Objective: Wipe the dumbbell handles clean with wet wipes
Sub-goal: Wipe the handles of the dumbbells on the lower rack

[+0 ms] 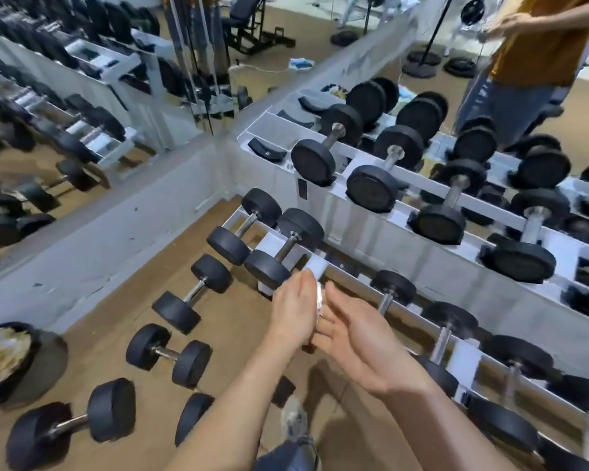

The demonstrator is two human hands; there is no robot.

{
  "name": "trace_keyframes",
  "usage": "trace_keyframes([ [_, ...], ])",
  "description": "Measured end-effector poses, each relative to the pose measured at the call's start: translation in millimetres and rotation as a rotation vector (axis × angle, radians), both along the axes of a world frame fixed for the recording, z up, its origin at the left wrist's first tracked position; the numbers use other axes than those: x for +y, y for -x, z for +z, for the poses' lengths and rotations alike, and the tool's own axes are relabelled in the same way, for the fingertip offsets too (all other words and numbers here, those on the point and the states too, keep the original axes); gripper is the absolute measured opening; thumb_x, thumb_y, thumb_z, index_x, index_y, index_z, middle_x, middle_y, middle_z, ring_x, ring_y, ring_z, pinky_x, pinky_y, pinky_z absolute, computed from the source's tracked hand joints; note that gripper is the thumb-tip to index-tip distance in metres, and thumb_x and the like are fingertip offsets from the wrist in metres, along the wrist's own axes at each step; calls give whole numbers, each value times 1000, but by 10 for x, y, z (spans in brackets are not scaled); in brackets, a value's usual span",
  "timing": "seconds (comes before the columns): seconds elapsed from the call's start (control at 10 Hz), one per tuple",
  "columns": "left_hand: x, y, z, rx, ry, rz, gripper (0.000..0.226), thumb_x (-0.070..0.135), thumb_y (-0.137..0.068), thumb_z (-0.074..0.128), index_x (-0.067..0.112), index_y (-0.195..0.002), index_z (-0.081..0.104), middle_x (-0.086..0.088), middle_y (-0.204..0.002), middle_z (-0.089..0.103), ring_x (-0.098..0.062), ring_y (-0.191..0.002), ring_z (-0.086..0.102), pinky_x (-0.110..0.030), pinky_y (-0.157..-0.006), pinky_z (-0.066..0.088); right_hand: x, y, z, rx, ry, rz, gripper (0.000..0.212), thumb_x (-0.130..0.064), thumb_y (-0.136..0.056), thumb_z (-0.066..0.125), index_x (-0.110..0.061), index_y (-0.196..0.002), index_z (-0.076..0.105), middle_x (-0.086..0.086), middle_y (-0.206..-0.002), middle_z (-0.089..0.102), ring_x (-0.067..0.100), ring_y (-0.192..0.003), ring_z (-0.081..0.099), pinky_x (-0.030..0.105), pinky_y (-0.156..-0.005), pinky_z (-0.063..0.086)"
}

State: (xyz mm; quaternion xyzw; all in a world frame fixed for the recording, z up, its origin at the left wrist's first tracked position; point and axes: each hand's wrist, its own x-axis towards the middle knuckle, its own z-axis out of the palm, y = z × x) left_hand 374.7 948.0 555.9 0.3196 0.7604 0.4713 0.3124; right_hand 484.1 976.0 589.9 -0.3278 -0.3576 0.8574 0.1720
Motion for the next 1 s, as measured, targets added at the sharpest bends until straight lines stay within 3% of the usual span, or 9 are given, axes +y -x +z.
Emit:
trace_keyframes([
  [0.1,468,340,-171,-294,17,212,45,35,-104,35,17,-69,57,-6,-77,59,-24,-80,57,-33,-73,39,439,259,-23,-141,-202,59,32,-16,-92,56,2,-118,62,12,-109,71,22,-104,67,35,-92,54],
  [0.3,1003,1074,-114,-583,-31,470,40,38,-103,38,10,-119,62,-13,-123,62,-32,-113,58,-38,-95,43,1204,699,-122,-112,6,89,56,-37,-86,63,-14,-135,53,5,-131,61,19,-117,57,43,-98,48],
  [0.4,1164,1044,-50,-251,-14,115,27,27,-100,43,23,-93,68,2,-101,69,-15,-96,62,-28,-78,45,1361,1129,-167,-141,-49,176,42,-14,-100,48,4,-138,45,15,-111,62,4,-99,61,21,-93,45],
  [0.5,1207,1258,-150,-296,-113,47,35,19,-85,51,18,-117,66,10,-108,66,8,-93,61,-9,-76,45,1568,1534,-204,-253,-246,106,23,1,-96,50,7,-117,59,2,-88,62,-8,-78,65,13,-75,52],
  [0.6,1228,1562,-256,-274,-158,365,26,5,-89,59,19,-110,67,1,-105,67,-2,-87,60,-6,-71,44,1895,1815,-560,-312,-191,52,14,-8,-95,55,-15,-97,67,4,-91,72,25,-91,68,45,-88,55],
  [0.7,1297,1783,-235,-267,-125,459,7,18,-90,65,14,-94,70,-1,-86,65,-4,-73,55,-19,-74,45,2175,1995,-682,-393,-378,88,7,-12,-87,68,-18,-84,71,1,-76,72,22,-76,69,39,-73,58],
  [0.8,1524,1871,-333,-361,48,378,27,43,-88,66,17,-92,71,2,-76,68,-2,-68,58,-26,-73,47,2371,2252,-836,-366,-764,125,5,-13,-82,71,-17,-79,74,-6,-67,69,1,-62,59,14,-62,49],
  [0.9,1817,2022,-499,-473,4,563,15,28,-84,74,14,-83,69,-3,-72,66,-13,-68,57,-30,-70,45,2592,2489,-938,-245,-860,322,12,-18,-78,68,-11,-83,76,-5,-69,69,-6,-69,51,-3,-66,35],
  [1.0,1919,2274,-660,-702,-139,674,10,1,-89,64,8,-86,71,-8,-77,69,-17,-68,61,-23,-65,50,2878,2716,-1065,-283,-795,493,16,-7,-84,67,-9,-99,74,2,-74,68,2,-72,59,14,-71,46],
])
